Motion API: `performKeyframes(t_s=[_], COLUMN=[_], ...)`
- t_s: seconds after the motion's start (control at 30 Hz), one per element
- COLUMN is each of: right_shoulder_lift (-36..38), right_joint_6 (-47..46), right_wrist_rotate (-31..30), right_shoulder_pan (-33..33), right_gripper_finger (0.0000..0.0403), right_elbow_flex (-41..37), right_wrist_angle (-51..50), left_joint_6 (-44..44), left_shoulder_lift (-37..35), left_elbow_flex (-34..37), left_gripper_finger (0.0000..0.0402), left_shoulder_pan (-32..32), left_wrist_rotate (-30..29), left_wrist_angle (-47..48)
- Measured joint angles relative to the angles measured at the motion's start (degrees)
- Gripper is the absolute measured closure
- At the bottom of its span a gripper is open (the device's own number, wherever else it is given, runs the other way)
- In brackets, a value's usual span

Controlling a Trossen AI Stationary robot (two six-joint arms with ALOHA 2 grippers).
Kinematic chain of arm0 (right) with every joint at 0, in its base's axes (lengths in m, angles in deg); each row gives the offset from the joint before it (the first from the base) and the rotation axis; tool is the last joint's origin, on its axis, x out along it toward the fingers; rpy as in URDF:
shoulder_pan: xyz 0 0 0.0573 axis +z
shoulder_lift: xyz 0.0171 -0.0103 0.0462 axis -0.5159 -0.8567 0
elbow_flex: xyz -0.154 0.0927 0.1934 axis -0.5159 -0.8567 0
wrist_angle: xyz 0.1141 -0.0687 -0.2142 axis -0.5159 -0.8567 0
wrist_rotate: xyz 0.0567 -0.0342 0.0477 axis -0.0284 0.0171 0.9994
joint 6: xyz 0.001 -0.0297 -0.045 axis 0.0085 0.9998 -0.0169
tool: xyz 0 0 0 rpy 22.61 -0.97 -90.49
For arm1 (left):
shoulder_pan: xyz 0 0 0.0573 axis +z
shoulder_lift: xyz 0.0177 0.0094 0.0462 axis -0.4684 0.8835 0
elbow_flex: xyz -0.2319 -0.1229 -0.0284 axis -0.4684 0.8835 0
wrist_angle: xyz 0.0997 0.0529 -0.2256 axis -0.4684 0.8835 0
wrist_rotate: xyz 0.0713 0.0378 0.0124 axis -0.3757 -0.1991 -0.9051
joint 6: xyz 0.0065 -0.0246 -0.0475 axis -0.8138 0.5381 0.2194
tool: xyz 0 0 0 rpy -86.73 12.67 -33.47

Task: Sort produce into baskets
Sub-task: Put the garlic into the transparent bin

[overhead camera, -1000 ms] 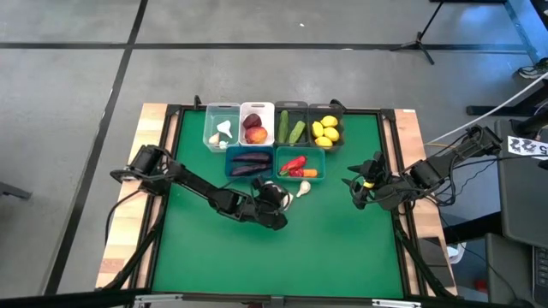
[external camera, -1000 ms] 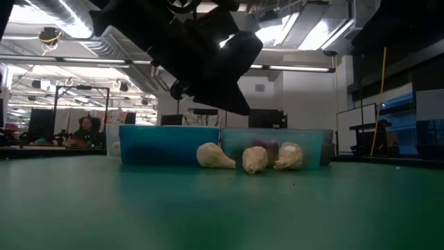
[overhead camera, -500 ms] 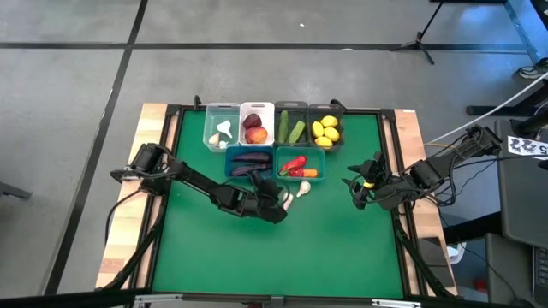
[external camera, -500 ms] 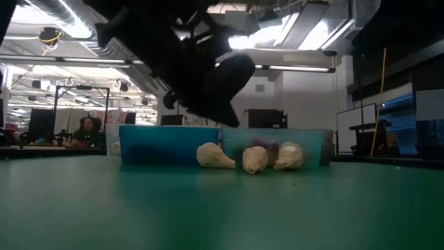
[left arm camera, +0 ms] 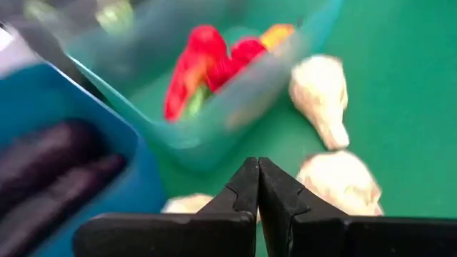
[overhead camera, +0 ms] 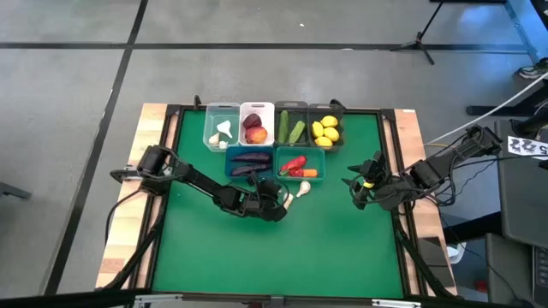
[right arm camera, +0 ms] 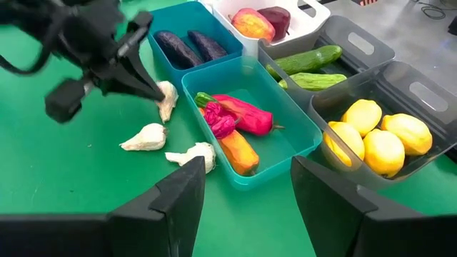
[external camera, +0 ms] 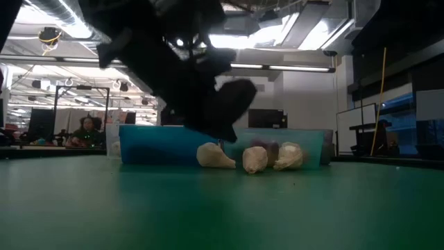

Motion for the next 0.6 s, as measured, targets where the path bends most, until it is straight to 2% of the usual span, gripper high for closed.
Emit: performKeyframes(t_s=[0.13,0.33,0.43,0.6], right_shoulder_lift=[0.00,0.00,0.00,0.00], right_joint_6=[0.01,0.01,0.01,0.01], right_wrist_rotate=[0.09,0.43,0.46,0.59], right_shoulder_pan=[-0.02,-0.02,0.00,0.00], right_gripper_finger=[0.0194,0.0194,0.0194,0.0194], right_elbow_flex=[0.00,0.00,-0.01,0.00], right_wrist_angle=[-0.01,-0.03,-0.05,-0.07], left_joint_6=[-0.09,1.32,4.97,12.97], left_shoulder_lift=[2.70,2.67,2.65,2.65], left_elbow_flex=[-0.07,-0.31,-0.33,-0.31], left_gripper_finger=[0.0401,0.0401,0.0401,0.0401], left_shoulder_pan=[-0.02,0.22,0.22,-0.44], left_wrist_rotate=[0.59,0.27,0.38,0.83], left_wrist_angle=[-0.93,-0.56,0.28,7.33])
